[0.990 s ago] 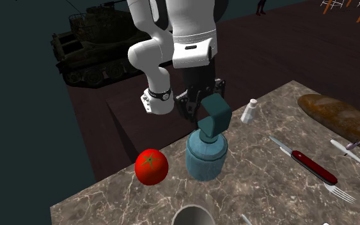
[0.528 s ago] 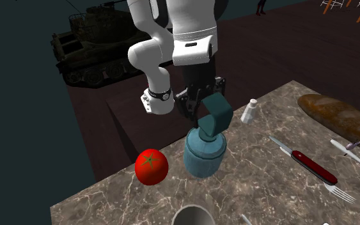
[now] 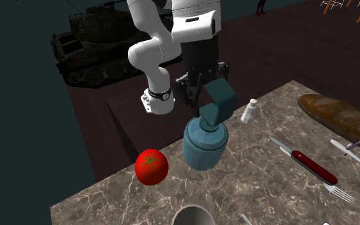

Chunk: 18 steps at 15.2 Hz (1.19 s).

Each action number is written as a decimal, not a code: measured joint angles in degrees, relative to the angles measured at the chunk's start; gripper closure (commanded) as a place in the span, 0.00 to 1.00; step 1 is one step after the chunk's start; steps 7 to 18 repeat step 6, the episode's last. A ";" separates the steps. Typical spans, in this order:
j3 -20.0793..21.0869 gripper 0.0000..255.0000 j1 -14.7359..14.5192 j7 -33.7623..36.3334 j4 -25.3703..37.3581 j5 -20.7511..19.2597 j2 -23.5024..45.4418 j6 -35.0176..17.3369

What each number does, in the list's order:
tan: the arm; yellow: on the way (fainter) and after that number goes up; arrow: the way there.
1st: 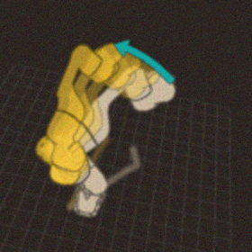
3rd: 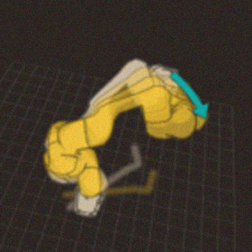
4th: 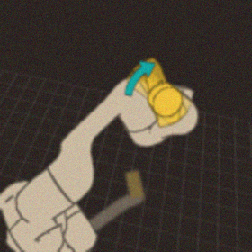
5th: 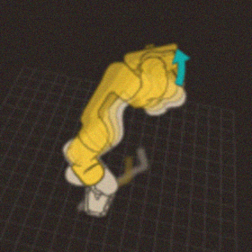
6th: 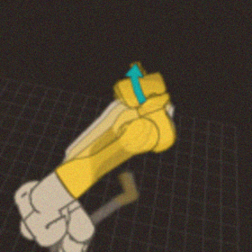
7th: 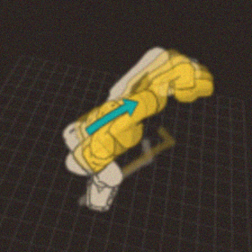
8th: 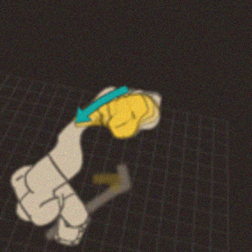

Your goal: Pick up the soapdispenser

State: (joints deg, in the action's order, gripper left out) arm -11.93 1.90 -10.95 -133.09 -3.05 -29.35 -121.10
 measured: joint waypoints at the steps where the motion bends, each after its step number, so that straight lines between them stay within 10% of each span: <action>1: 0.12 1.00 -0.04 0.10 0.74 0.02 -0.07 0.80; 18: 0.36 1.00 -0.13 0.22 4.06 0.13 -0.17 4.23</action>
